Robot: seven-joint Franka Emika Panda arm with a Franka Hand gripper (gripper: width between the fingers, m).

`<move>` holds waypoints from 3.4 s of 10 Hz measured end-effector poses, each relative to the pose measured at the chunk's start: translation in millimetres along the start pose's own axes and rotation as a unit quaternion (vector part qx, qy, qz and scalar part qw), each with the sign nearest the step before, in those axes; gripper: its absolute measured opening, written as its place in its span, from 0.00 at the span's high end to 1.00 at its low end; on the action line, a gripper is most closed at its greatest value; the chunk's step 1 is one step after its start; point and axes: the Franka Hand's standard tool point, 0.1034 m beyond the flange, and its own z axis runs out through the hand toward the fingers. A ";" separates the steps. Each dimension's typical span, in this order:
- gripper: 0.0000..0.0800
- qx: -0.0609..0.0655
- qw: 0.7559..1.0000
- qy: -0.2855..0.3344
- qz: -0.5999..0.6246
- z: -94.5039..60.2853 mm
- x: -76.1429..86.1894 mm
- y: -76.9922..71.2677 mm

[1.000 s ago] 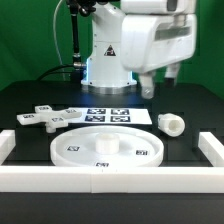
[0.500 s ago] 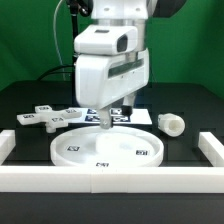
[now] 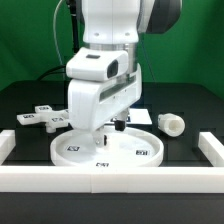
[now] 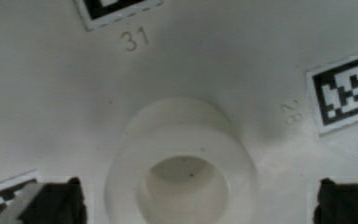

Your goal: Assemble round table

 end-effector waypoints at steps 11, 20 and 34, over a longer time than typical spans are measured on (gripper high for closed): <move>0.49 0.004 1.000 -0.002 -0.001 4.1 -2.4 -1.1; 0.49 -0.003 0.999 0.009 -0.030 3.3 46.4 -3.8; 0.19 -0.007 0.999 0.012 -0.035 -4.0 69.0 -15.7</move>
Offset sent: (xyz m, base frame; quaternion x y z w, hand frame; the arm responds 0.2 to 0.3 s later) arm 0.0006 -0.0027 0.0001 0.0129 -0.0065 -0.0110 0.9998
